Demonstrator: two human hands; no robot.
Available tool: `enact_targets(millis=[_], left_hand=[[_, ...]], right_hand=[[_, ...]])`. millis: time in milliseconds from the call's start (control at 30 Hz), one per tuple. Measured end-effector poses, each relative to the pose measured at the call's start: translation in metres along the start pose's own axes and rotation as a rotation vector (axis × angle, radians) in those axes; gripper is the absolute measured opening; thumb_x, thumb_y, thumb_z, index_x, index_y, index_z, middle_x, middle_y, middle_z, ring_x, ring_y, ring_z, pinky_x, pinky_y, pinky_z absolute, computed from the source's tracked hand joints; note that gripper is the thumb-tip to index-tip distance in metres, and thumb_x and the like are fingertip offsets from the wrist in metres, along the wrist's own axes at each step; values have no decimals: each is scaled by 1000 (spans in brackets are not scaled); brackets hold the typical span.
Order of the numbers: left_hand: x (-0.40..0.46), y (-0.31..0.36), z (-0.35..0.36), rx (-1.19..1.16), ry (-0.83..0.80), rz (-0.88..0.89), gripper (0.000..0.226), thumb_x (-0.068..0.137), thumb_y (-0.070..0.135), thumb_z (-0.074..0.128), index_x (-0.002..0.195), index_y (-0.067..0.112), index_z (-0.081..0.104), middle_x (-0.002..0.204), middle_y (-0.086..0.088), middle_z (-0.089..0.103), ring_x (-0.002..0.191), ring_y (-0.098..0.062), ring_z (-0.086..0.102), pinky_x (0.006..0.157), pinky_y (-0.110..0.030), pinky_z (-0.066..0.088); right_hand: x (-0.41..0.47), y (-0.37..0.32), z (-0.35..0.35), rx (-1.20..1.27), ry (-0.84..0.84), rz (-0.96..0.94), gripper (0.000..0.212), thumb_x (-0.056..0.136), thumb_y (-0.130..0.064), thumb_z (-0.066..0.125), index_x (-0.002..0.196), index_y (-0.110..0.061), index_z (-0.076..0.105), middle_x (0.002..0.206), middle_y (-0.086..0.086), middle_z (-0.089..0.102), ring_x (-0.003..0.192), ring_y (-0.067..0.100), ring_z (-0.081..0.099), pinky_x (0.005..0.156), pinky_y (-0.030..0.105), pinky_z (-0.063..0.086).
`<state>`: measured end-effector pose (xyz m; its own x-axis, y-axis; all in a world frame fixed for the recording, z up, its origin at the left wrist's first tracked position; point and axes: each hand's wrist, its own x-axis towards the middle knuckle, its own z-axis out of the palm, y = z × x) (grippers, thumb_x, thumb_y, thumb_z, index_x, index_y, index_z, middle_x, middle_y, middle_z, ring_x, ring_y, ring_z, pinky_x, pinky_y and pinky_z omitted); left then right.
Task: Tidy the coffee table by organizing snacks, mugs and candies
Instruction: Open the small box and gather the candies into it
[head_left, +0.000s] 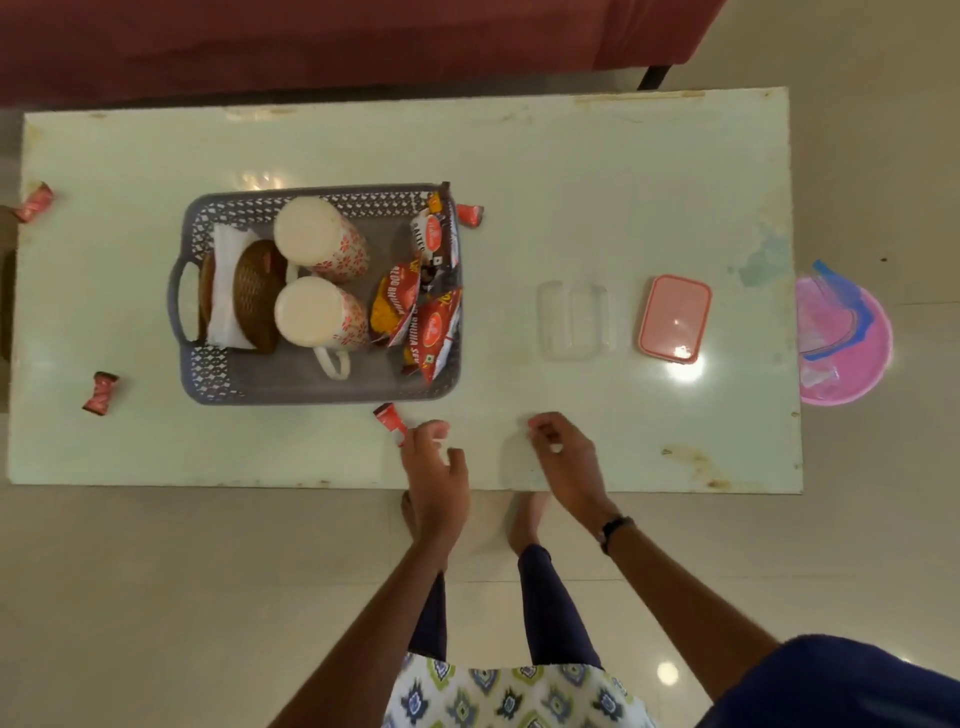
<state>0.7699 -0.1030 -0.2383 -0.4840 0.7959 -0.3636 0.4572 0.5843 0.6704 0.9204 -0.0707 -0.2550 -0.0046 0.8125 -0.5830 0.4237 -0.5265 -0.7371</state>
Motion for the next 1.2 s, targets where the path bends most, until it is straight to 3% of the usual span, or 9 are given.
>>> enact_targets(millis=[100, 300, 500, 600, 767, 867, 967, 1067, 1200], left_hand=[[24, -20, -21, -18, 174, -161, 21, 83, 5, 61, 102, 3, 51, 106, -15, 53, 94, -30, 54, 80, -39, 49], [60, -24, -31, 12, 134, -415, 47, 80, 23, 71, 112, 0, 45, 117, -19, 51, 102, -35, 56, 84, -40, 46], [64, -36, -37, -12, 44, -401, 28, 93, 19, 51, 111, -2, 54, 109, -21, 61, 95, -34, 63, 87, -43, 51], [55, -49, -48, -135, 35, -280, 17, 96, 18, 44, 101, 3, 49, 86, -16, 63, 70, -21, 62, 67, -36, 57], [44, -71, -61, -97, 99, -58, 17, 99, 20, 34, 94, 7, 43, 70, -10, 52, 55, -18, 50, 47, -27, 41], [47, -81, -62, -106, 134, -40, 17, 99, 23, 33, 91, 11, 43, 65, -2, 48, 51, -13, 44, 44, -19, 36], [46, -82, -62, -120, 148, 14, 18, 99, 26, 33, 90, 15, 44, 61, 3, 44, 47, -6, 39, 42, -17, 34], [34, -83, -56, -81, 76, 94, 18, 98, 27, 34, 92, 16, 47, 60, 9, 42, 47, -7, 42, 43, -14, 32], [10, -57, -44, -11, -71, 139, 20, 98, 36, 28, 95, 23, 44, 62, 13, 43, 50, -5, 45, 47, -16, 33]], right_hand=[[-2, -15, 41, -32, -82, -85, 13, 92, -9, 53, 99, -15, 62, 96, -5, 65, 85, 10, 60, 74, 12, 46], [13, -44, 64, -59, 5, -197, 12, 92, -8, 51, 101, -13, 59, 98, 1, 67, 86, 15, 62, 78, 26, 52], [50, -78, 43, -129, 317, -403, 13, 90, -6, 49, 97, -12, 59, 99, 1, 63, 83, 12, 59, 69, 35, 56], [93, -104, 34, -204, 450, -496, 21, 87, -5, 46, 105, -11, 57, 108, 4, 57, 96, 18, 58, 72, 37, 56], [169, -144, 32, -586, 175, -587, 51, 82, 3, 52, 131, -10, 44, 138, 9, 45, 125, 27, 43, 95, 37, 47], [213, -144, 37, -757, 41, -591, 65, 89, -21, 59, 145, -14, 28, 149, 11, 35, 135, 31, 34, 105, 43, 40], [225, -140, 42, -804, 90, -620, 48, 92, -29, 56, 136, -16, 44, 140, 11, 47, 129, 32, 40, 99, 46, 46], [209, -133, 42, -818, 207, -664, 21, 93, -12, 51, 109, -4, 62, 116, 17, 57, 106, 34, 50, 79, 42, 52], [173, -126, 22, -675, 228, -644, 18, 90, -7, 52, 96, -5, 69, 93, 17, 61, 85, 30, 60, 71, 32, 47]])
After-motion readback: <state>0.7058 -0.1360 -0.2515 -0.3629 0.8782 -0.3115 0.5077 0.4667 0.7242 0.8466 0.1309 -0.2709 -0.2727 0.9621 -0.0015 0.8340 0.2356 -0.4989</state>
